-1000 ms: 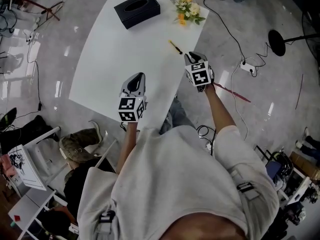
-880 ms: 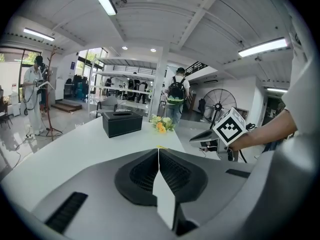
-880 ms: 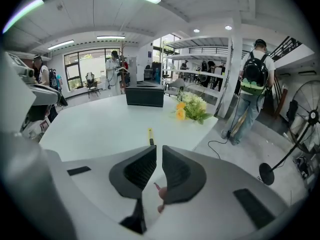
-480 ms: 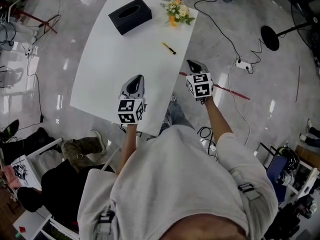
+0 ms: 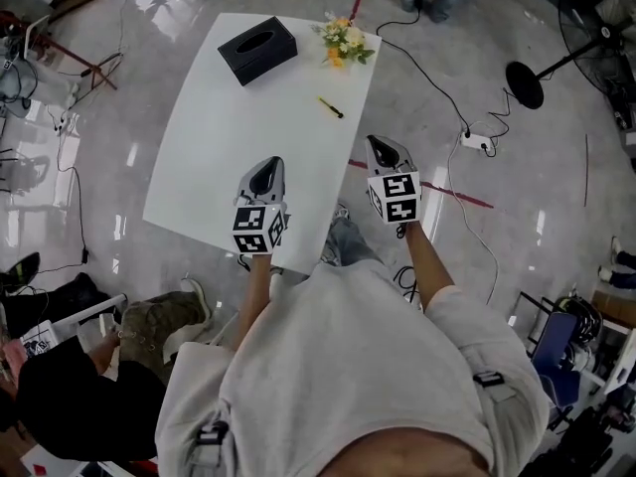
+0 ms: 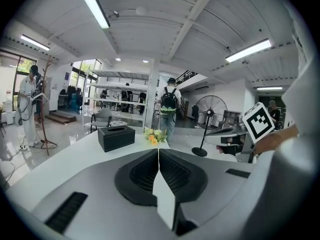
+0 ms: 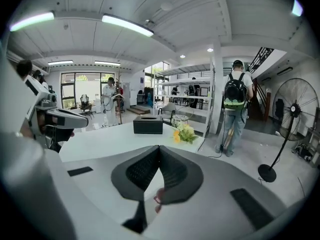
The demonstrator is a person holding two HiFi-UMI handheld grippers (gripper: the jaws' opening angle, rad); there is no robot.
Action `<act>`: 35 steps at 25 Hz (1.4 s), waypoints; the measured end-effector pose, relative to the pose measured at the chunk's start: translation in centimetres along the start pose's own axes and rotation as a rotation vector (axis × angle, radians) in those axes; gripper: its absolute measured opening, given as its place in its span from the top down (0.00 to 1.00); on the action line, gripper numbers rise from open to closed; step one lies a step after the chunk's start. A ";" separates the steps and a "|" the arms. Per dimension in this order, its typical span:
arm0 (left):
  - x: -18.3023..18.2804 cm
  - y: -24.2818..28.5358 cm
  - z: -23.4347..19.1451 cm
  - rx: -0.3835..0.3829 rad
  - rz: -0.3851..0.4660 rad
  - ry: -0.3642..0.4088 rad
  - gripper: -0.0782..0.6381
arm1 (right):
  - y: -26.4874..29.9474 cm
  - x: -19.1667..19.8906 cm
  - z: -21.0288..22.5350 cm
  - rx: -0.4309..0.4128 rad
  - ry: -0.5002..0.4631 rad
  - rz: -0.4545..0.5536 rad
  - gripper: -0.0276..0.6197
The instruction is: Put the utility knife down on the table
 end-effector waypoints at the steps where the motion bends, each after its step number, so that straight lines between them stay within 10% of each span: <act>1: -0.2 -0.2 0.1 0.000 0.007 0.004 0.86 | -0.5 -0.1 0.0 0.006 0.008 0.012 0.91; 35: -2.2 -5.7 2.0 0.014 0.133 0.057 0.86 | -8.7 -1.2 -2.8 0.077 0.013 0.144 0.91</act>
Point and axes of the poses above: the fingertips, and each gripper's own axes: y forward along the fingers, z to its right, x out of its underside, the point moved 3 cm from there along -y, backward along the fingers, and after that the axes turned 7 degrees about -z, right-handed, at the moved point
